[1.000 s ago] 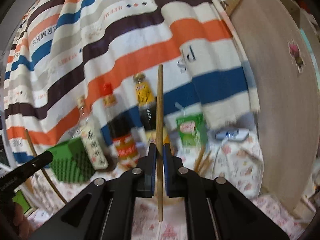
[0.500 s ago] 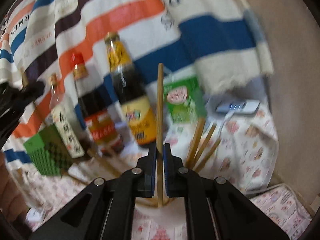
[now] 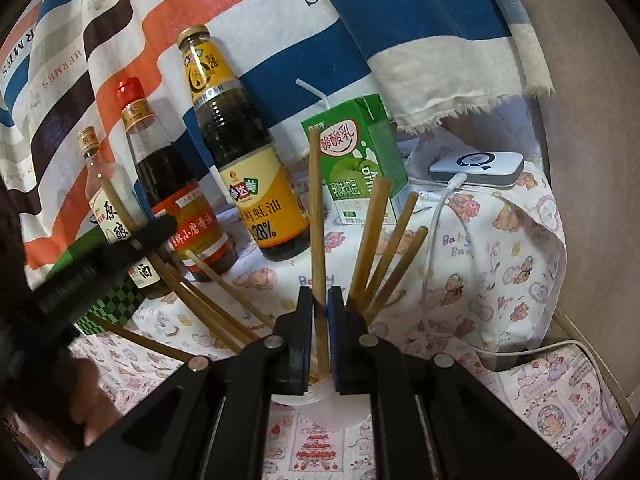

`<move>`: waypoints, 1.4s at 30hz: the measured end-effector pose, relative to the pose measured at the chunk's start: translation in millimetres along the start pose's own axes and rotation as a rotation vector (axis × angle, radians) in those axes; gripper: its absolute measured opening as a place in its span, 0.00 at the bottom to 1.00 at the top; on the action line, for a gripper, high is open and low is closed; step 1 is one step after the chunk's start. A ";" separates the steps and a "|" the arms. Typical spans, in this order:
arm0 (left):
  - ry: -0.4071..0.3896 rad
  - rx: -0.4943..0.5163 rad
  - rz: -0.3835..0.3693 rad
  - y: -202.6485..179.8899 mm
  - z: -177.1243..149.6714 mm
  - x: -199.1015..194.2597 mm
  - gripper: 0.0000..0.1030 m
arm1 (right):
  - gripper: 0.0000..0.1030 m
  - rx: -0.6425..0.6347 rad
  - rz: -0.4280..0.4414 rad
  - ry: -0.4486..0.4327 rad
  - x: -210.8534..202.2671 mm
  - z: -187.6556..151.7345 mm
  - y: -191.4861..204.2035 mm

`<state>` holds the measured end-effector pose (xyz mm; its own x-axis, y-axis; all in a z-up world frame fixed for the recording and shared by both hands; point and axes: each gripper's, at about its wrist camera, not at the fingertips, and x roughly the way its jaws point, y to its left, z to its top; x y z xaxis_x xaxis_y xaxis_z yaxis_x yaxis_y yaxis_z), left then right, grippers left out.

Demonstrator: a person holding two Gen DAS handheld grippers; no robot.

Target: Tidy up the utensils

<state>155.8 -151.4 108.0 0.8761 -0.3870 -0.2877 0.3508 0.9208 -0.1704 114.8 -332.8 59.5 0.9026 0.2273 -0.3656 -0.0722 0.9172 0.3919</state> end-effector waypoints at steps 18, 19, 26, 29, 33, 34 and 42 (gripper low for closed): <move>-0.133 0.101 0.053 15.6 16.7 -103.7 0.72 | 0.73 -0.065 0.029 -0.133 -49.0 19.7 22.3; -0.143 0.110 0.068 18.2 15.4 -113.5 0.74 | 0.77 -0.075 0.029 -0.142 -53.4 19.5 26.1; -0.214 0.137 0.165 30.9 -8.6 -167.0 1.00 | 1.00 -0.160 0.023 -0.202 -83.1 1.0 51.1; -0.231 0.134 0.209 40.0 -24.8 -183.0 1.00 | 1.00 -0.202 0.016 -0.201 -88.6 -11.1 56.9; -0.237 0.121 0.253 53.4 -45.1 -191.1 1.00 | 1.00 -0.263 -0.013 -0.217 -90.5 -27.9 61.5; -0.238 0.121 0.268 57.4 -50.7 -191.9 1.00 | 1.00 -0.269 -0.016 -0.220 -90.1 -32.8 61.1; -0.176 0.088 0.316 92.0 -88.1 -186.1 1.00 | 1.00 -0.331 -0.033 -0.192 -70.4 -65.6 54.6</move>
<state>-4.0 1.0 62.9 0.9864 -0.0756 -0.1458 0.0743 0.9971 -0.0149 19.4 -277.3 51.3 0.9676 0.1587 -0.1962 -0.1462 0.9863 0.0770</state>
